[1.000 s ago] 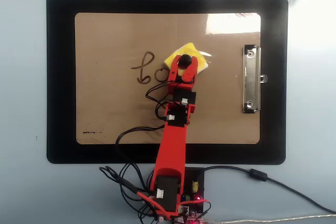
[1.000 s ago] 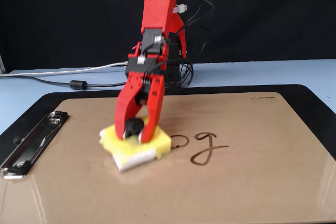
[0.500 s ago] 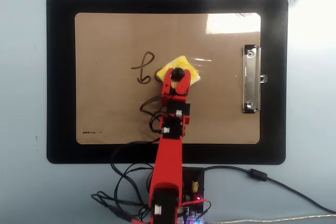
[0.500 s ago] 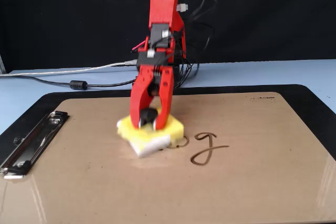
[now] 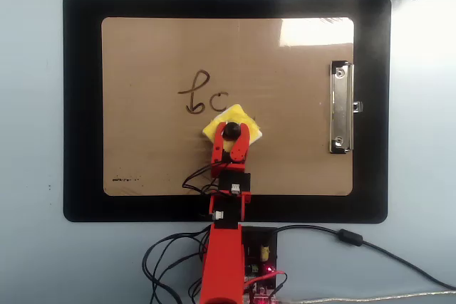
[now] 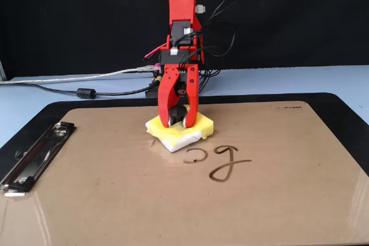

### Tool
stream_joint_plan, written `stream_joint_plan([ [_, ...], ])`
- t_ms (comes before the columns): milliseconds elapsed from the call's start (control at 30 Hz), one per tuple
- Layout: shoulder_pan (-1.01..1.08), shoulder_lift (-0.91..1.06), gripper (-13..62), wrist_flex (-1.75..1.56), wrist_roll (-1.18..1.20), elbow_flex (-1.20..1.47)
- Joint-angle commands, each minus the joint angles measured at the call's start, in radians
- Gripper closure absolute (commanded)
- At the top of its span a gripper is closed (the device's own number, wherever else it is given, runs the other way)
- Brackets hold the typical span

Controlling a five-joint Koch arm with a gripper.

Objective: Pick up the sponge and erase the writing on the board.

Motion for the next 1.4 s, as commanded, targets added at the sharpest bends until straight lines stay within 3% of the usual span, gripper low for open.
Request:
stream_joint_plan([
  [0,-0.038,-0.086,57.4,-0.026,-0.017,-0.074],
  [200,-0.091,-0.476,57.4,-0.023,-0.032,-0.44],
  [300,-0.061,-0.382,57.4,-0.014,-0.017,-0.379],
  [533,0.258,0.118,57.4,-0.012,0.222,0.048],
  [633,0.258,0.115,57.4,-0.025,0.221,0.077],
  [867,0.244,-0.195,57.4,-0.029,0.201,-0.209],
  [1133,0.247,0.121,57.5,-0.031,0.179,0.103],
  [1367,0.146,-0.12,57.4,-0.069,0.055,-0.129],
])
